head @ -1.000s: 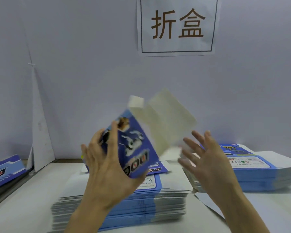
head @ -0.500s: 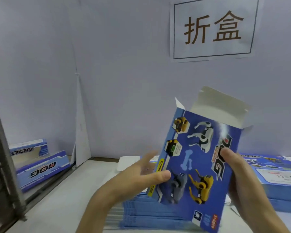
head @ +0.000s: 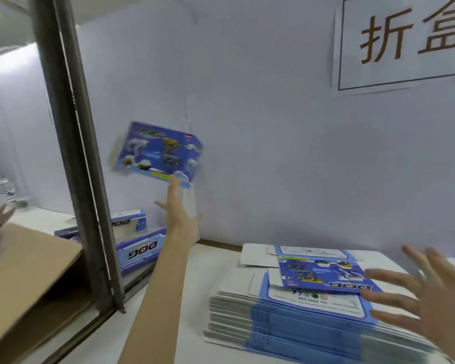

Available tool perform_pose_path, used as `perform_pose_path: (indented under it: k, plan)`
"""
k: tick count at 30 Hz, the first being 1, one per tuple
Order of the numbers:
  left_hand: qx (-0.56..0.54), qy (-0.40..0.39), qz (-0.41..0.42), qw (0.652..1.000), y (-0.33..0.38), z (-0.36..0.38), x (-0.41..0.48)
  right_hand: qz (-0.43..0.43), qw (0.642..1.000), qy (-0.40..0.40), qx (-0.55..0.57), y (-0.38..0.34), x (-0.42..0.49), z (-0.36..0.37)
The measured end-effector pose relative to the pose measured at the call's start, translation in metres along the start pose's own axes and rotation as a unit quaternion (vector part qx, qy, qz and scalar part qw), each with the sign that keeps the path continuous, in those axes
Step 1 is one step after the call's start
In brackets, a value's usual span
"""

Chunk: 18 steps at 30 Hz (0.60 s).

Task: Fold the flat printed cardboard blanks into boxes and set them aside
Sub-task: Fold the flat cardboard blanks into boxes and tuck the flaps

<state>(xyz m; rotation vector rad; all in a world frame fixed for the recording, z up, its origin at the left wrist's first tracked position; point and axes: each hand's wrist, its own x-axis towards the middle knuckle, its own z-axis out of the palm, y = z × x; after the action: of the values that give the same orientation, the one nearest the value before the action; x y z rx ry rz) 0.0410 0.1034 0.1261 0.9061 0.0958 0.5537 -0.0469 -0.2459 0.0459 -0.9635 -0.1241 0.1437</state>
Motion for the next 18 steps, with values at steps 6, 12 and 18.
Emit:
perform_pose_path:
  k: [6,12,18]
  plan:
    - [0.416,-0.319,0.091,0.847,-0.080,0.024,-0.064,-0.079,0.940,0.117,-0.310,0.011,0.002,0.010]
    - [0.683,-0.461,0.101,0.557,-0.163,0.038,-0.122,-0.119,0.838,0.149,-0.511,0.026,0.000,0.004]
    - [0.726,-0.476,0.112,0.483,-0.159,0.034,-0.122,-0.135,0.826,0.166,-0.522,0.019,0.004,-0.006]
